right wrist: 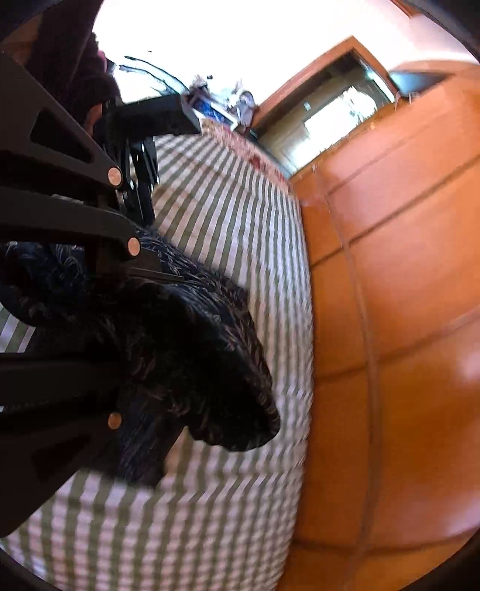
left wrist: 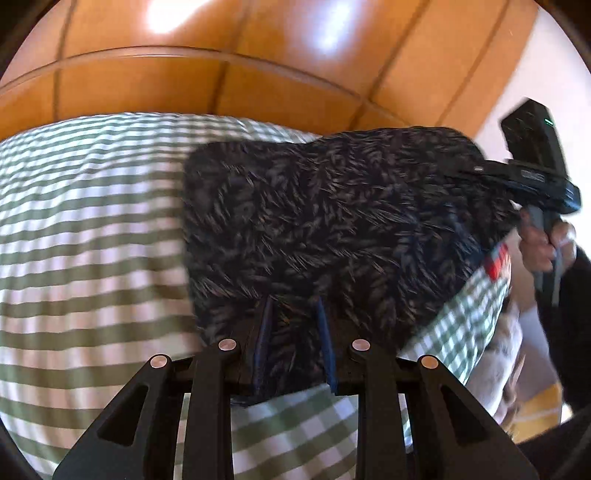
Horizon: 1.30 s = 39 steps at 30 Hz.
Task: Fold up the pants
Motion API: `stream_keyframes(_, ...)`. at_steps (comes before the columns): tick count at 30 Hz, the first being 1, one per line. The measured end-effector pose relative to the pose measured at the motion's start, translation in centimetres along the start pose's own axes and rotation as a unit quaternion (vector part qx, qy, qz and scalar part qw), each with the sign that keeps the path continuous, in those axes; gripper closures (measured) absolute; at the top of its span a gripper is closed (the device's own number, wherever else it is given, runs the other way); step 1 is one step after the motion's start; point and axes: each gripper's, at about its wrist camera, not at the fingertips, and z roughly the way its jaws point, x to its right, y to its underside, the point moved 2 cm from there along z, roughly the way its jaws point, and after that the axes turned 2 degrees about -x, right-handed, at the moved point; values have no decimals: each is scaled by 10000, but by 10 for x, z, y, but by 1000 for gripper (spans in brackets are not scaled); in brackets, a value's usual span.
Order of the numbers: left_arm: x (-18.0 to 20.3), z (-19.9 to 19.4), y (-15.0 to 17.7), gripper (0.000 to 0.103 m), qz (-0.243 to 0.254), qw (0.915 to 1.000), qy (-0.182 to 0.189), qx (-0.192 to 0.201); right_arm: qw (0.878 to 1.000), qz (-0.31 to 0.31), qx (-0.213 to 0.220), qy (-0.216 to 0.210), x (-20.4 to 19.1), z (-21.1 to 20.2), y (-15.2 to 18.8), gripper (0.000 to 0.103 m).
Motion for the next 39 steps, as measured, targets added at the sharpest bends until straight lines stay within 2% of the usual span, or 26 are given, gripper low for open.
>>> stream_keyframes(6,17,20,0,80,250,9995,-25,-193,9952,687,-509,466,72,28,43,90)
stream_keyframes(9,18,22,2,80,251,9994,-55,-226,9908,1164,-539,443,109,31,62,75)
stream_keyframes(12,18,23,3,80,225,9995,-46,-211,9863,1592,-352,238,129,26,76,67)
stream_keyframes(13,18,23,3,80,213,9996,-40,-203,9857,1651,-286,201,136,17,81,57)
stream_keyframes(15,17,22,3,80,196,9996,-38,-182,9832,1815,-74,155,138,1,90,50)
stream_keyframes(19,14,15,2,80,128,9998,9,-127,9766,2126,311,96,135,-37,110,49)
stream_keyframes(23,15,4,-1,80,88,9999,74,-12,9756,2101,521,352,111,-61,130,51)
stream_keyframes(25,18,-1,-2,80,184,9998,-37,75,9753,2074,633,423,102,-66,135,51)
stream_keyframes(28,21,-11,-5,80,317,9991,-161,211,9758,2046,613,477,89,-56,139,52)
stream_keyframes(29,21,-15,-5,80,369,9987,-227,264,9761,2033,604,486,86,-51,139,54)
stream_keyframes(30,21,-18,-5,80,434,9981,-302,312,9767,2003,567,530,84,-46,138,63)
stream_keyframes(31,21,-19,-5,80,482,9976,-361,335,9769,1972,512,648,81,-44,139,78)
stream_keyframes(32,21,-21,-4,80,543,9970,-433,349,9764,1913,378,929,79,-37,137,84)
stream_keyframes(33,21,-22,-3,80,588,9966,-470,348,9763,1886,355,997,80,-36,138,88)
stream_keyframes(37,16,-6,14,80,609,9971,-443,-54,9763,1772,430,1163,75,-44,140,91)
stream_keyframes(39,16,1,24,80,610,9969,-483,-107,9744,1787,293,1332,79,-38,149,92)
